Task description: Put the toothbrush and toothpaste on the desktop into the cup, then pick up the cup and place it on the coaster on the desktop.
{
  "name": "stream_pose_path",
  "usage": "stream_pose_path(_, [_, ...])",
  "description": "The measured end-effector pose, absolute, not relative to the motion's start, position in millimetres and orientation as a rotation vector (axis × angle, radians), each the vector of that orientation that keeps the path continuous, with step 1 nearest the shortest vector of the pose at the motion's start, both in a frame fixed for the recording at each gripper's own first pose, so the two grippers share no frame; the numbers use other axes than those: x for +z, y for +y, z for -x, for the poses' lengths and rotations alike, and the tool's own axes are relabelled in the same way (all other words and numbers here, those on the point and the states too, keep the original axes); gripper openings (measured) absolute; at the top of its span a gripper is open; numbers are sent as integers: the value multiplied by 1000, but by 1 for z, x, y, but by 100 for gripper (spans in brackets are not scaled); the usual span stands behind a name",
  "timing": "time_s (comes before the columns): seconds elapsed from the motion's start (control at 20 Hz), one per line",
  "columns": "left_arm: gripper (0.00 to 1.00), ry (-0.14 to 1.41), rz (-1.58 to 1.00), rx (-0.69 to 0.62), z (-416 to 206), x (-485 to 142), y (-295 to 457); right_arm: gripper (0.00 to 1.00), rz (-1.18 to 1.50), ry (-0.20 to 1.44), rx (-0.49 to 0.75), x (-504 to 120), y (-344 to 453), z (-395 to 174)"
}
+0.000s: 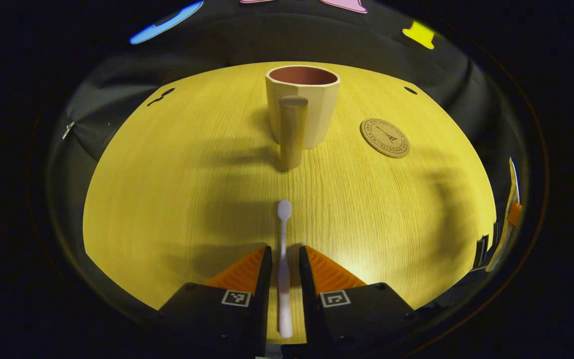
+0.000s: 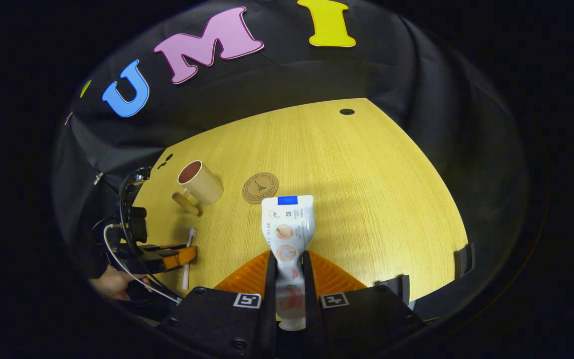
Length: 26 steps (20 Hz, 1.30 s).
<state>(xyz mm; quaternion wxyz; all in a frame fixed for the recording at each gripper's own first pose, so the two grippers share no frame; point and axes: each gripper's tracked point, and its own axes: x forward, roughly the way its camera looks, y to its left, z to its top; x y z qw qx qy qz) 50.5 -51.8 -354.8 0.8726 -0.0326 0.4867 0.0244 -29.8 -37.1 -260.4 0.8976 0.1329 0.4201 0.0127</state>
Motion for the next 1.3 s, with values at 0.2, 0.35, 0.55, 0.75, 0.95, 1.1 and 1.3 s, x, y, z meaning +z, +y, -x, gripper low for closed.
stream_pose_path(0.2, [20, 999, 80, 41, -53, -355, -53, 28, -289, 857, 26, -257, -33, 30])
stream_pose_path(0.35, [7, 968, 76, 6, -53, -353, -53, 28, -295, 842, 30, -252, -30, 28])
stream_pose_path(0.55, [6, 939, 150, -42, -50, -346, -55, 28, -300, 816, 69, -242, -17, 21])
stream_pose_path(0.75, [6, 846, 176, -66, -42, -318, -47, 28, -299, 754, 137, -224, 8, 6])
stream_pose_path(0.95, [6, 715, 191, -111, -33, -273, -43, 28, -327, 671, 228, -199, 42, -17])
stream_pose_path(1.1, [6, 618, 227, -149, -25, -237, -40, 28, -348, 605, 305, -177, 71, -40])
stream_pose_path(1.3, [6, 549, 289, -146, -16, -198, -27, 28, -376, 522, 402, -151, 110, -73])
